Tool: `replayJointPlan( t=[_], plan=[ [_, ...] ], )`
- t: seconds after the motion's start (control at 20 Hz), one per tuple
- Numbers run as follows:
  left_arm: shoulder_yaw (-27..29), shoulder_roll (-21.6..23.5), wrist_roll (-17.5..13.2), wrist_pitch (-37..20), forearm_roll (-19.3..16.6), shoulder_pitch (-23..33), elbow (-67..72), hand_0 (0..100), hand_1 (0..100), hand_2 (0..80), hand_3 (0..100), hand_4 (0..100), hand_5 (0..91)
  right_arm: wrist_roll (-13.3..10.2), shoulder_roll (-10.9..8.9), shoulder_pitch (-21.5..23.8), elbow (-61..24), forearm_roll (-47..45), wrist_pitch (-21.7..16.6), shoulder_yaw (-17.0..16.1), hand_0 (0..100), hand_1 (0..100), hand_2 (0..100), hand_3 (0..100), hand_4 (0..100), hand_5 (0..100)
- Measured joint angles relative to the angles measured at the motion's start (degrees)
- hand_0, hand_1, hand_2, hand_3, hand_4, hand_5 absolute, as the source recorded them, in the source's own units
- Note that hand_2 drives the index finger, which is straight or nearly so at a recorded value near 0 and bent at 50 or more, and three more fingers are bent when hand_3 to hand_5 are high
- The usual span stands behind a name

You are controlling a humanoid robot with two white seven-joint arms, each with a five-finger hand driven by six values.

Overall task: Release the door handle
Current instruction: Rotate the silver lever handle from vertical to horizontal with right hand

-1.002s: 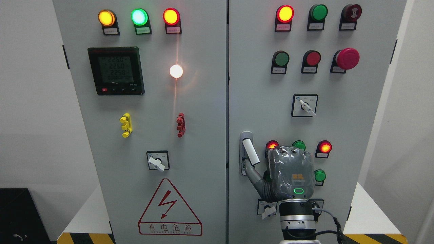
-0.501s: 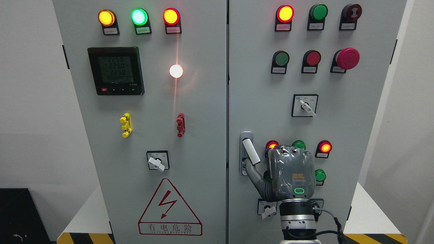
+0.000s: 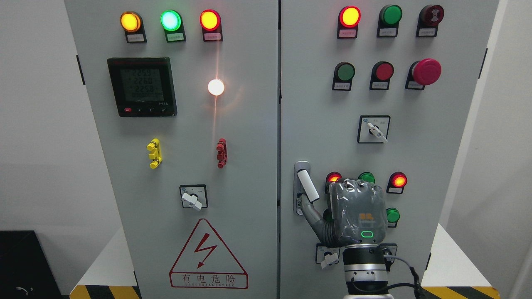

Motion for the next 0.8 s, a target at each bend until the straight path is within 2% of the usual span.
replayJointPlan(
  t=[0.8],
  plan=[
    [0.0,0.0,0.0,0.0,0.0,0.0,0.0,12,56,0.0,0,0,0.0,0.0,0.0,0.1,-0.3,0.0,0.1,-0.3,45,38,100,100,98,100]
  ],
)
